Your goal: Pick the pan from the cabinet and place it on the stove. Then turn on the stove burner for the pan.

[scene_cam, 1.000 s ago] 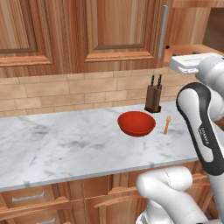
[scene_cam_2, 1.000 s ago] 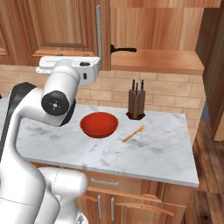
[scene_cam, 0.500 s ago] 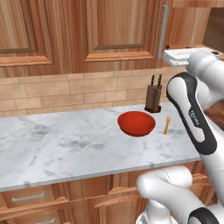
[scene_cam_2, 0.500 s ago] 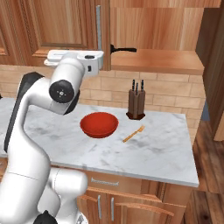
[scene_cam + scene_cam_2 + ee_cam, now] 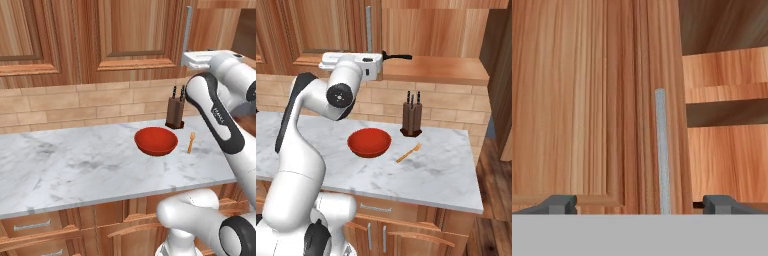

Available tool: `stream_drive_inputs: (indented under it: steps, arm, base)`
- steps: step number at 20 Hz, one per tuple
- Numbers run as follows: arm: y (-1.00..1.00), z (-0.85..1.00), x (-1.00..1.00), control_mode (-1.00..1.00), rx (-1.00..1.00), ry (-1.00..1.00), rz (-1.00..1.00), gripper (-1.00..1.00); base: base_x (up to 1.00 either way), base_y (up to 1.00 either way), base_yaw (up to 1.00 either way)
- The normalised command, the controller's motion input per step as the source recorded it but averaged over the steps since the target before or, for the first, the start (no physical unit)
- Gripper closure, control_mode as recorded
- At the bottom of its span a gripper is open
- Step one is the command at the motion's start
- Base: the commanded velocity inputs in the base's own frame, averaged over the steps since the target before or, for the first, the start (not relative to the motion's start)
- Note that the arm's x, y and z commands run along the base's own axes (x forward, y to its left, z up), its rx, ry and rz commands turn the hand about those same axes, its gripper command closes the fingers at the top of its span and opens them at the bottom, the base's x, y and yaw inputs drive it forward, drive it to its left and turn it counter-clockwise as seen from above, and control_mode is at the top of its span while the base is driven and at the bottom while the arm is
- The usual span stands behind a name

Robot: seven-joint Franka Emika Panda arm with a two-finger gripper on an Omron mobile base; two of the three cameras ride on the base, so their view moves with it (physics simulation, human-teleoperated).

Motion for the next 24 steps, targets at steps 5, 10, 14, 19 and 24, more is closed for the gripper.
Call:
stream_drive_inputs:
  steps: [5, 10, 14, 19, 24]
  arm:
    - [0.00, 0.00, 0.37, -1.00, 0.00, -0.01, 0.00, -1.00]
    - [0.00, 0.00, 0.35, -1.00, 0.00, 0.00, 0.00, -1.00]
    - [0.00, 0.00, 0.35, -1.00, 0.00, 0.00, 0.00, -1.00]
    - [0.00, 0.00, 0.35, -1.00, 0.00, -0.01, 0.00, -1.00]
    - [0.00, -0.01, 0.37, -1.00, 0.00, 0.00, 0.00, -1.00]
  base:
    - [0.00, 0.00, 0.00]
    - [0.00, 0.00, 0.00]
    - [0.00, 0.00, 0.00]
    - [0.00, 0.00, 0.00]
    - [0.00, 0.00, 0.00]
